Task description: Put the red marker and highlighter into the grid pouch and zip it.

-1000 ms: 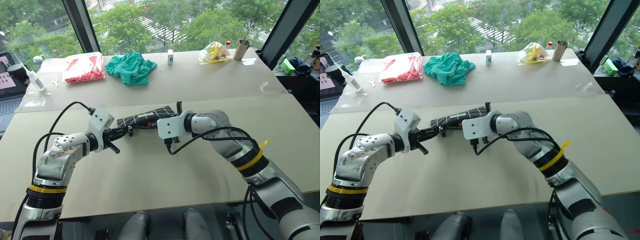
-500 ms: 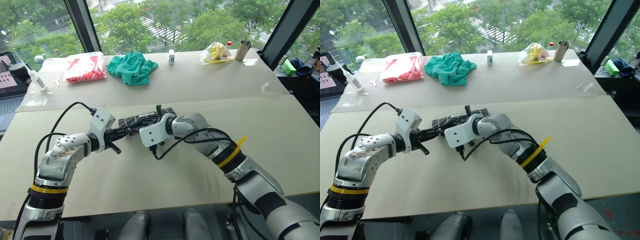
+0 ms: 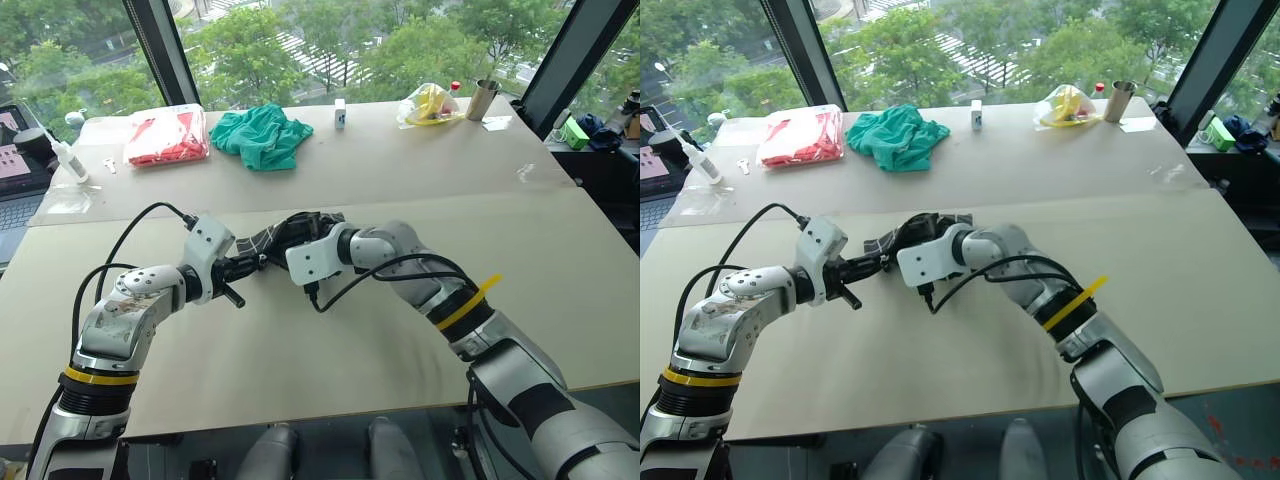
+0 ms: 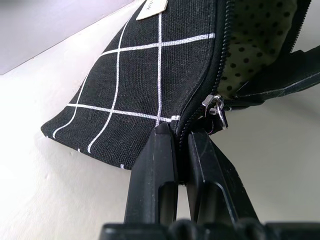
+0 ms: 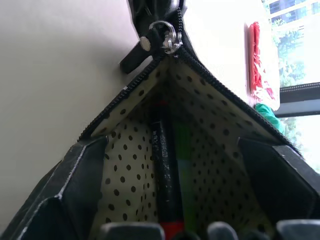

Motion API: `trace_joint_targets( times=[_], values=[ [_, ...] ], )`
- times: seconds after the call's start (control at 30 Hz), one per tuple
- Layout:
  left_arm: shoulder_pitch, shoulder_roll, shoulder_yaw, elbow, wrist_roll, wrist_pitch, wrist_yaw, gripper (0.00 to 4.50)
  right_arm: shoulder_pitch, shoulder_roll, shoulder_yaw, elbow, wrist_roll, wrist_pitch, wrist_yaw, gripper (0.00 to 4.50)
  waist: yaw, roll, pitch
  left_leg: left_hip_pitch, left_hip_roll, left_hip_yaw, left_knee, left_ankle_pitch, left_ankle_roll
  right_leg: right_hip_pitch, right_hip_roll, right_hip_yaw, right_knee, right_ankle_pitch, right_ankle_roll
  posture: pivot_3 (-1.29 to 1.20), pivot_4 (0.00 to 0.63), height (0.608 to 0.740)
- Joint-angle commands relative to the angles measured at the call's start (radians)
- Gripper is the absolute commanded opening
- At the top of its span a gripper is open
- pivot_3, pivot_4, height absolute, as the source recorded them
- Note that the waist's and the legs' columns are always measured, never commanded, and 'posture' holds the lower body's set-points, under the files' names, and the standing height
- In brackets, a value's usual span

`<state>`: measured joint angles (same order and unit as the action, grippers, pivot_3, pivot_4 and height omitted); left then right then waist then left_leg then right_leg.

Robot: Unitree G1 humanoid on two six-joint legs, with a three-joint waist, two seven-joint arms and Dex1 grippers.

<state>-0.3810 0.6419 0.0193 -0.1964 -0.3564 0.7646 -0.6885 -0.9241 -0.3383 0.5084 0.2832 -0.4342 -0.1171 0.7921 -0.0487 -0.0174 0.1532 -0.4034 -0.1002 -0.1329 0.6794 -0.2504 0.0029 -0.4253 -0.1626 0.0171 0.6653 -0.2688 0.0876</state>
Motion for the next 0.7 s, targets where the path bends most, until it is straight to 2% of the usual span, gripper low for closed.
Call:
trace_joint_targets(
  times=[0.03,0.17,0.23,0.33,0.53,0.6,0.7],
  values=[
    [-0.002,0.004,0.007,-0.028,-0.005,-0.012,-0.005,0.00,-0.055,-0.058,-0.149,-0.113,0.178,0.034,0.107,4.49,0.001,0.000,0.000,0.000,0.000,0.000,0.000,0.000,0.000,0.000,0.000,0.000,0.000,0.000,0.000,0.00,0.150,0.740],
    [-0.001,0.004,0.007,-0.029,-0.003,-0.012,-0.002,0.00,-0.043,-0.089,-0.276,-0.182,0.337,0.154,0.149,4.49,0.004,0.000,0.000,0.000,0.000,0.000,0.000,0.000,0.000,0.000,0.000,0.000,0.000,0.000,0.000,0.00,0.150,0.740],
    [-0.001,0.001,0.007,-0.029,-0.003,-0.012,0.000,0.00,0.005,-0.080,-0.380,-0.293,0.555,0.384,0.206,4.49,0.004,0.000,0.000,0.000,0.000,0.000,0.000,0.000,0.000,0.000,0.000,0.000,0.000,0.000,0.000,0.00,0.150,0.740],
    [-0.001,0.000,0.006,-0.031,-0.003,-0.012,0.000,0.00,0.079,-0.135,-0.439,-0.408,0.719,0.607,0.277,4.49,0.004,0.000,0.000,0.000,0.002,0.000,-0.001,0.000,0.000,0.001,0.001,-0.001,0.001,0.001,-0.001,0.00,0.150,0.740],
    [0.005,0.014,0.023,-0.052,-0.015,-0.010,-0.012,0.00,0.295,-0.280,-0.481,-0.539,0.774,0.758,0.255,4.49,0.015,0.000,0.000,-0.001,0.001,0.000,0.000,-0.001,0.001,0.001,0.000,-0.001,-0.001,0.001,-0.001,0.00,0.150,0.740],
    [0.005,0.015,0.026,-0.059,-0.018,-0.009,-0.015,0.00,0.351,-0.293,-0.490,-0.621,0.834,0.841,0.246,4.49,0.014,0.000,0.000,-0.001,0.001,0.001,0.000,-0.001,0.001,0.000,0.000,0.000,-0.001,0.001,-0.001,0.00,0.150,0.740],
    [-0.004,0.000,0.020,-0.065,-0.022,-0.008,-0.011,0.00,0.454,-0.250,-0.446,-0.746,0.912,0.951,0.190,4.49,0.009,0.000,0.000,0.000,0.003,0.002,-0.001,-0.001,0.001,0.000,0.001,0.000,-0.001,0.001,-0.001,0.00,0.150,0.740]
  ],
)
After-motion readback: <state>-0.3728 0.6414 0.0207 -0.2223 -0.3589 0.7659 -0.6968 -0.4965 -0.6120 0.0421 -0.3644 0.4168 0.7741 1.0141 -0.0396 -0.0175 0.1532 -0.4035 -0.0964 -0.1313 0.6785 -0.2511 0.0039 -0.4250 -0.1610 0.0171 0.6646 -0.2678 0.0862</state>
